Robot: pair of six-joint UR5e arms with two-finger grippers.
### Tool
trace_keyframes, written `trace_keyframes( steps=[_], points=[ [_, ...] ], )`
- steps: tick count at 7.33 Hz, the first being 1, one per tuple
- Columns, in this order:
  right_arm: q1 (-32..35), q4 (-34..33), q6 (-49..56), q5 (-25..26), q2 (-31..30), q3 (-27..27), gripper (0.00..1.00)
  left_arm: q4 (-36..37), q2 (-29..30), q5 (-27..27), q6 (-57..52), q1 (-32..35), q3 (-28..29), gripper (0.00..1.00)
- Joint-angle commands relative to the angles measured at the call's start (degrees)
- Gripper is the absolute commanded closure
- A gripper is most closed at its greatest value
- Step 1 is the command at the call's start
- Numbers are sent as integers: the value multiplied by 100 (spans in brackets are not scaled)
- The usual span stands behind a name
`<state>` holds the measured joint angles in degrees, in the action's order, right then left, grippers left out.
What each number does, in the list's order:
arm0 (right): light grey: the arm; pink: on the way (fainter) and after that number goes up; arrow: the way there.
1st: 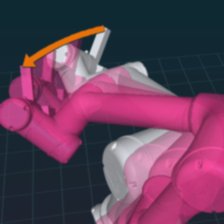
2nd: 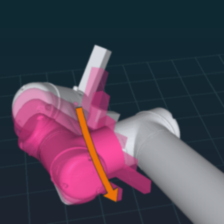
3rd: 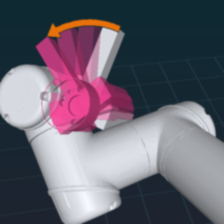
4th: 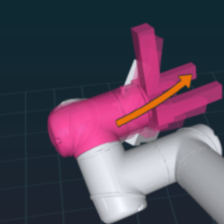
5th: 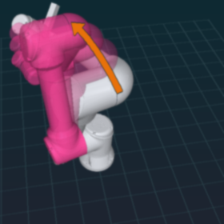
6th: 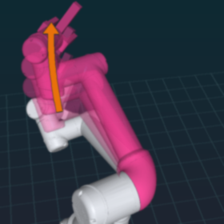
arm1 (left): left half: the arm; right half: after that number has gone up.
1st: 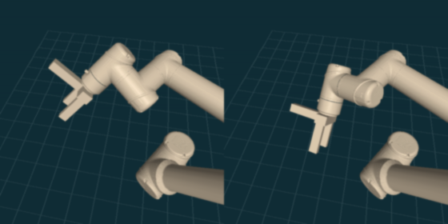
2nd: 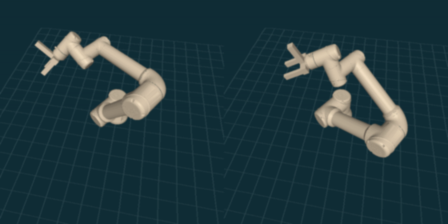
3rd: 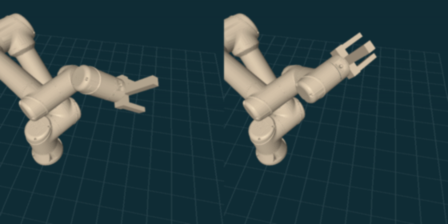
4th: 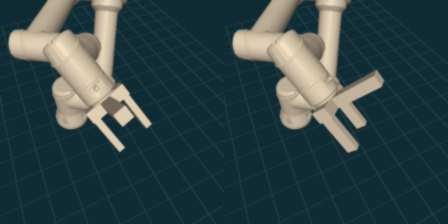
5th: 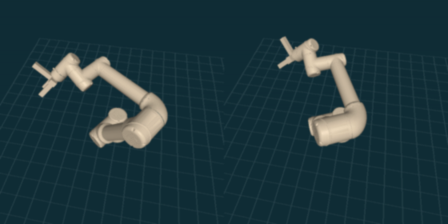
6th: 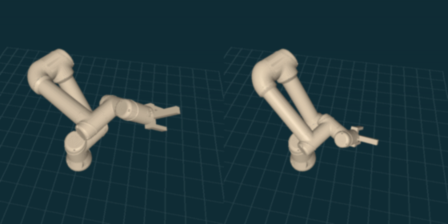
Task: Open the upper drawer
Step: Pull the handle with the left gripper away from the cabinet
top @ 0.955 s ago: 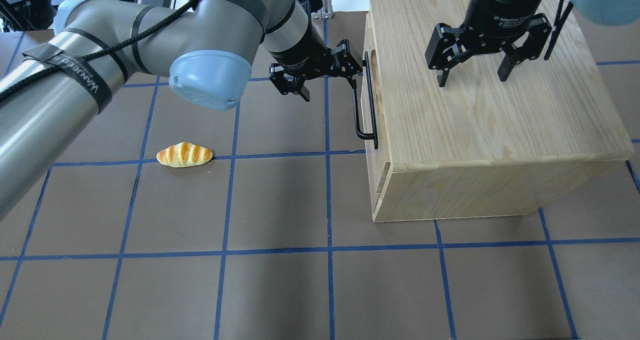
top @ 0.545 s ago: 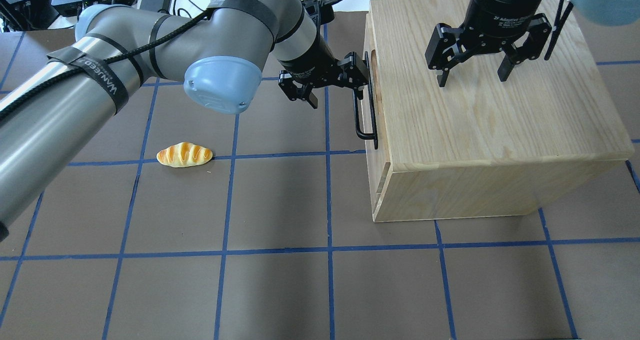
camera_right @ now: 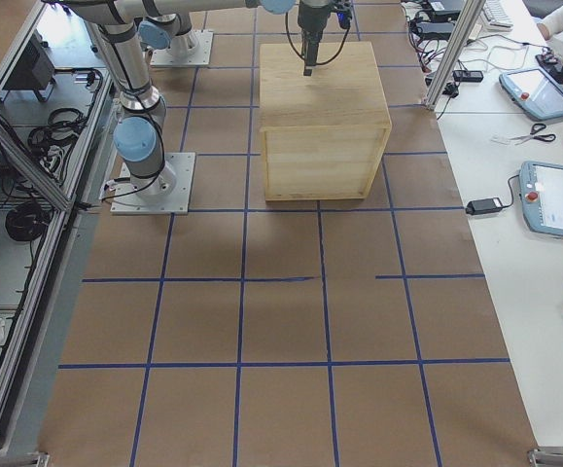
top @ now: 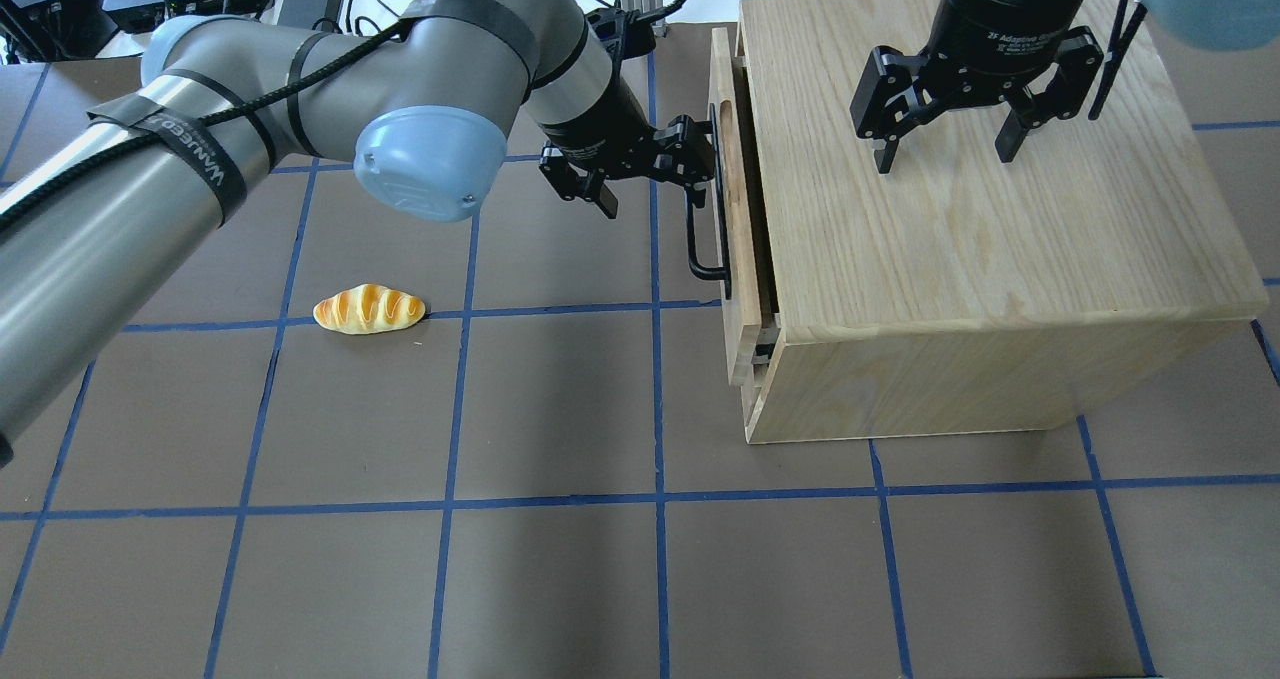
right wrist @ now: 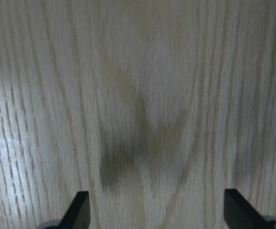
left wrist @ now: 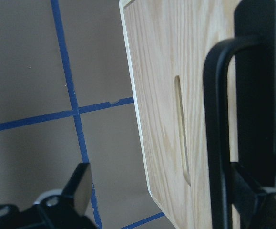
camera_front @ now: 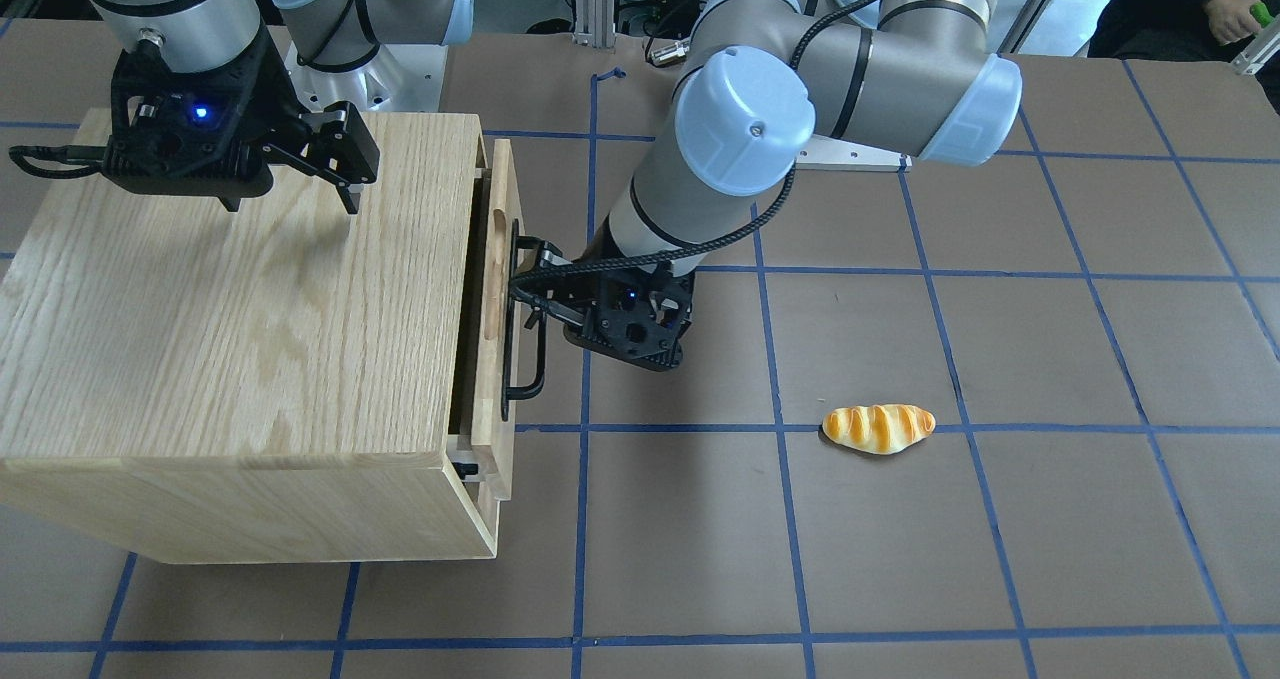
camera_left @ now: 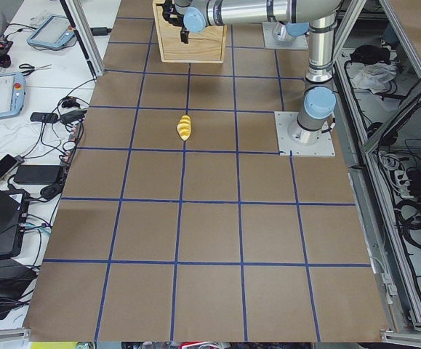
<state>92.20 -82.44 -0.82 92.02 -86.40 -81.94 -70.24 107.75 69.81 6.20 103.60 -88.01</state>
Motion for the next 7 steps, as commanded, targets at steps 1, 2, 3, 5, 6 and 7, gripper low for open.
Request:
trace_keyframes(
  steps=[1,2,3,5,6,7],
  points=[
    [0,0,-5,0,0,2,0,-201,-227,136,-644,-846,-312,0],
    [0,0,-6,0,0,2,0,-236,-315,303,-646,-1111,-340,0],
    [0,0,-6,0,0,-6,0,-567,-429,435,-646,-1201,-305,0],
    [0,0,-6,0,0,2,0,-964,-649,683,-690,-1481,-234,0],
    [0,0,-6,0,0,2,0,-1087,-702,683,-891,-1726,-234,0],
    [0,0,-6,0,0,2,0,-1158,-772,683,-927,-1859,-226,0]
  ],
)
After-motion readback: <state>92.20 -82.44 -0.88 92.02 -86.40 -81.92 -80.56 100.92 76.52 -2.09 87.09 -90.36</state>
